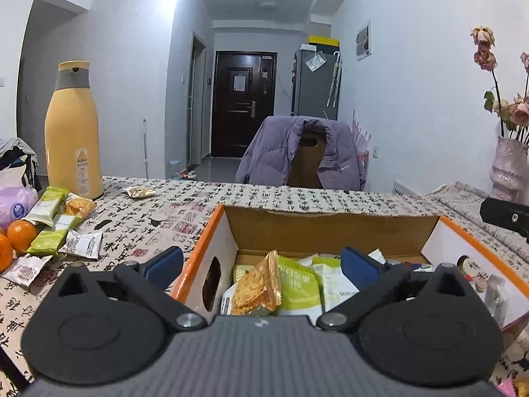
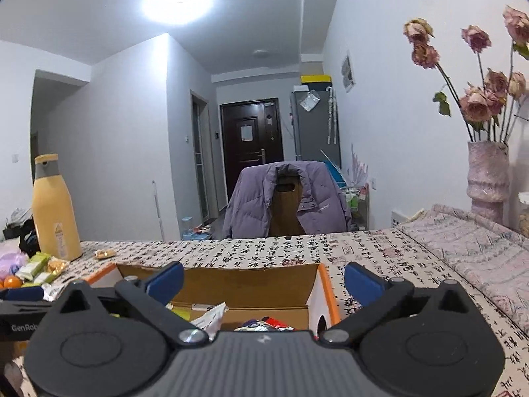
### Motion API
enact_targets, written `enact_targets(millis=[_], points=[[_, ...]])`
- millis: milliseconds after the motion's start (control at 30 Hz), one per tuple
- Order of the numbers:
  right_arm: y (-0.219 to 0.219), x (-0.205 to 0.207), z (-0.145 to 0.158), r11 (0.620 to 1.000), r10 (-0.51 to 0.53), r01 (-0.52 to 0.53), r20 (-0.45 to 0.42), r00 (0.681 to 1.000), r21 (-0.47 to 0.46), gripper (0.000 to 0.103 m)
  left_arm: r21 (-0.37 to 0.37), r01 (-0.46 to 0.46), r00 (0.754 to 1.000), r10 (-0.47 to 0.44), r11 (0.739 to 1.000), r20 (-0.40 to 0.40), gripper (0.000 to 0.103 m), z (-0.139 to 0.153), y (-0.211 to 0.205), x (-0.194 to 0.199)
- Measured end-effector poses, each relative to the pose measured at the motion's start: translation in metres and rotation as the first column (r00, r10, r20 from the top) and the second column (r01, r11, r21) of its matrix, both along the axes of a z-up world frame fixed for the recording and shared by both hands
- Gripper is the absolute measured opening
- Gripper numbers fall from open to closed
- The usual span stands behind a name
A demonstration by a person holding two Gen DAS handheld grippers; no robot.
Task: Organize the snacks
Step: 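Carry the white packet and cookie packet into the box and open both grippers, then withdraw both grippers from the box back toward the snack pile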
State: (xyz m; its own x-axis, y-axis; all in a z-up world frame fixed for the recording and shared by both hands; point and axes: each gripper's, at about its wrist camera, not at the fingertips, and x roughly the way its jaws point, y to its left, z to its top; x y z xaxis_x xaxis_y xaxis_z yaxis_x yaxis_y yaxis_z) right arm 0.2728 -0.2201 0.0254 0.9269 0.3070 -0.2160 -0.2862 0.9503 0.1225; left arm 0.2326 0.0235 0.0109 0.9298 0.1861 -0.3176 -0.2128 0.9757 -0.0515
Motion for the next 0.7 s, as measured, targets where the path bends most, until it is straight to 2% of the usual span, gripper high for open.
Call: enact_targets(millis=[367, 700], points=[[-0.021, -0.024, 0.012, 1.000, -0.030, 0.030, -0.043, 0.999, 0.000, 0.103, -0.015, 0.033, 0.999, -0.032, 0.999, 0.026, 0.103, 0.021, -0.007, -0.025], [-0.039, -0.062, 0.009, 0.999, -0.017, 0.013, -0.104, 0.994, -0.034, 0.103, -0.032, 0.068, 0.998, -0.068, 0.997, -0.011, 0.103, 0.025, -0.014, -0.062]])
